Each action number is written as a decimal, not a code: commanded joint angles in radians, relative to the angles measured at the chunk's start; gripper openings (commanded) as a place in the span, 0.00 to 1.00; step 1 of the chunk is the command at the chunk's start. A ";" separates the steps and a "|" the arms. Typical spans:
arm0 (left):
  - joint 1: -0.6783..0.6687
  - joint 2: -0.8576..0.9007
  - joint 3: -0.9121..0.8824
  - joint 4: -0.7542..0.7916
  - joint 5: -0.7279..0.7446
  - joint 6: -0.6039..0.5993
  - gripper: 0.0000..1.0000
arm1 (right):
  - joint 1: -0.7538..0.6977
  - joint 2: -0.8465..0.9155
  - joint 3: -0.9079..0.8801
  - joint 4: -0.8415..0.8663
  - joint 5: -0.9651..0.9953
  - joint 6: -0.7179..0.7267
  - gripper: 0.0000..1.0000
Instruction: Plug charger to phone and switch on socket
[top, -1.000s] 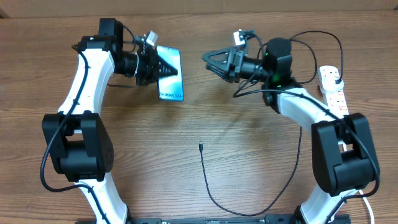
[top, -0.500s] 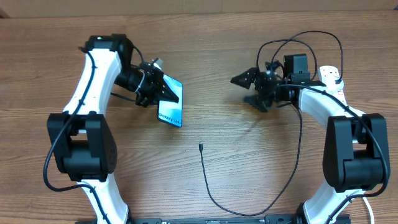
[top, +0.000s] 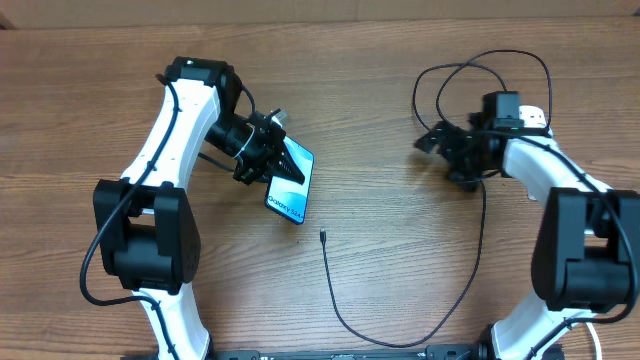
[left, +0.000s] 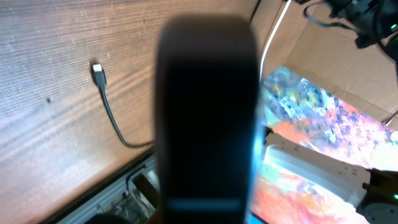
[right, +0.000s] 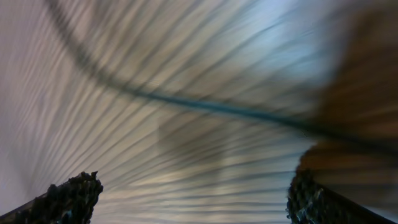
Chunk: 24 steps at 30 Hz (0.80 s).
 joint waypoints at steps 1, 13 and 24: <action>-0.015 -0.043 0.014 -0.029 0.038 0.019 0.04 | -0.063 0.023 -0.020 -0.037 0.176 -0.045 1.00; -0.129 -0.043 0.014 -0.034 0.036 0.019 0.04 | -0.117 0.023 -0.020 -0.035 0.175 -0.043 1.00; -0.276 -0.043 0.009 -0.031 0.040 -0.007 0.05 | -0.117 0.023 -0.020 0.073 0.173 -0.032 1.00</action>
